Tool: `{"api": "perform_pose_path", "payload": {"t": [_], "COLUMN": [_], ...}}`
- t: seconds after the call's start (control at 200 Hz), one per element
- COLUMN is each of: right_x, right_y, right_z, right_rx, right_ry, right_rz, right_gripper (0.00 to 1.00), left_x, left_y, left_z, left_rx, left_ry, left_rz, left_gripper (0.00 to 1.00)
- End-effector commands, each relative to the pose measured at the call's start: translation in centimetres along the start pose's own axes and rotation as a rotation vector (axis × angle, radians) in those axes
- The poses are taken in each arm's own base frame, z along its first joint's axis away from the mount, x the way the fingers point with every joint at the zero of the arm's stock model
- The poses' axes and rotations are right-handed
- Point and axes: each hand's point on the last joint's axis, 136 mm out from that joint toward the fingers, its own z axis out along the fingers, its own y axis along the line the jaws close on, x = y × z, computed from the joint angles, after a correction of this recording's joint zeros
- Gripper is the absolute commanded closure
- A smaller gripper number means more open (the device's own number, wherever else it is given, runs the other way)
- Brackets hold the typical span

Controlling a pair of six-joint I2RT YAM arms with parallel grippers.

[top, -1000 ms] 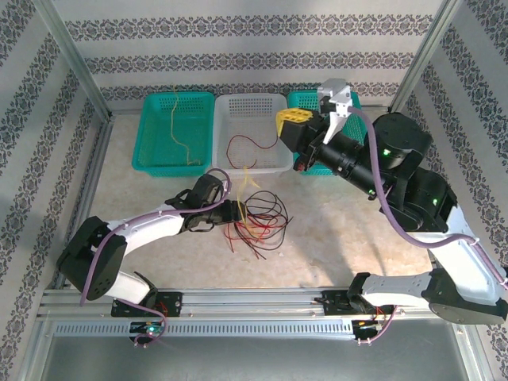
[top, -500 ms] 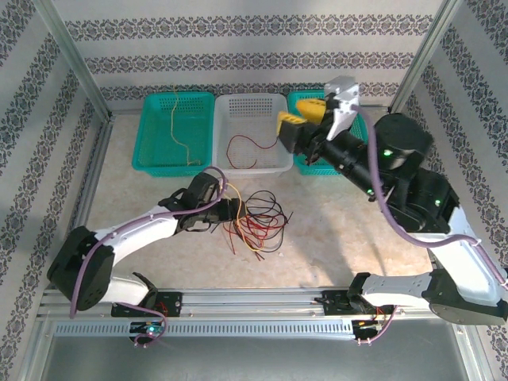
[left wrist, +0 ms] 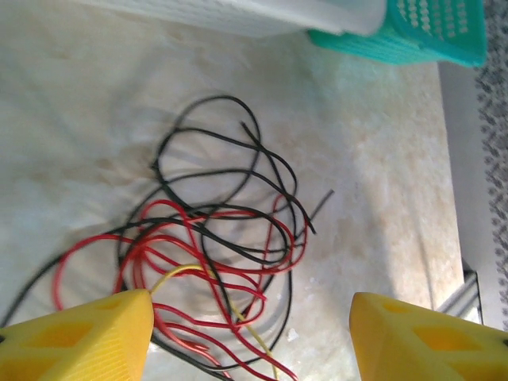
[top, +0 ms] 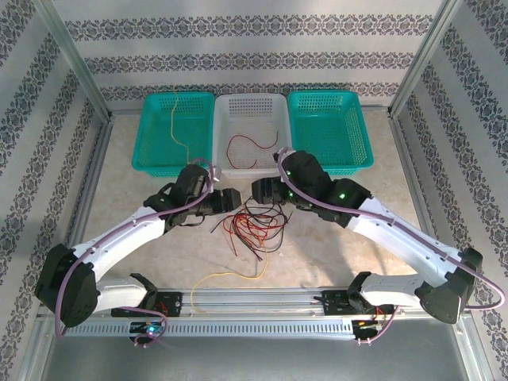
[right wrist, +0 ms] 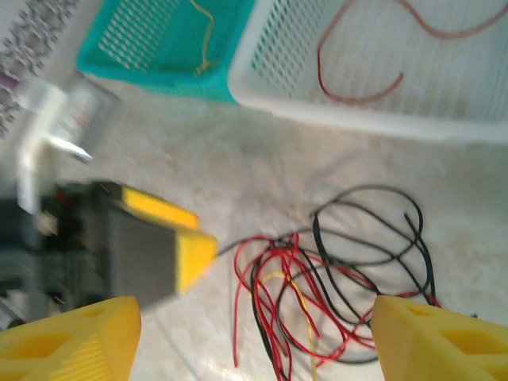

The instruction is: Untangle the cables

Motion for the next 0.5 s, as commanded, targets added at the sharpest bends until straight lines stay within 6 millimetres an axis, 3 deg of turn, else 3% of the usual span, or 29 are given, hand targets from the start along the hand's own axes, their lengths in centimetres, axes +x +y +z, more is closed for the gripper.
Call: {"api": "perform_pose_path", "payload": {"t": [0.0, 0.135, 0.285, 0.375, 0.5], "right_x": [1.0, 6.1, 12.7, 14.2, 14.2], "right_y": [-0.7, -3.4, -4.4, -4.7, -4.8], "right_z": [0.4, 2.6, 4.2, 4.5, 5.4], "right_rx": [-0.002, 0.077, 0.13, 0.146, 0.138], "right_ry": [0.03, 0.218, 0.401, 0.425, 0.424], "right_rz": [0.086, 0.114, 0.105, 0.116, 0.145], "right_gripper": [0.23, 0.27, 0.34, 0.34, 0.32], "left_x": [-1.5, 0.5, 5.6, 9.0, 13.4], "left_y": [1.8, 2.9, 3.3, 4.8, 6.9], "left_z": [-3.6, -5.2, -5.8, -7.0, -8.8], "left_rx": [-0.109, -0.17, -0.104, -0.167, -0.238], "left_ry": [-0.038, 0.037, 0.197, 0.279, 0.366], "left_rz": [0.008, 0.06, 0.012, -0.009, -0.054], "left_gripper": [0.34, 0.39, 0.41, 0.41, 0.4]}}
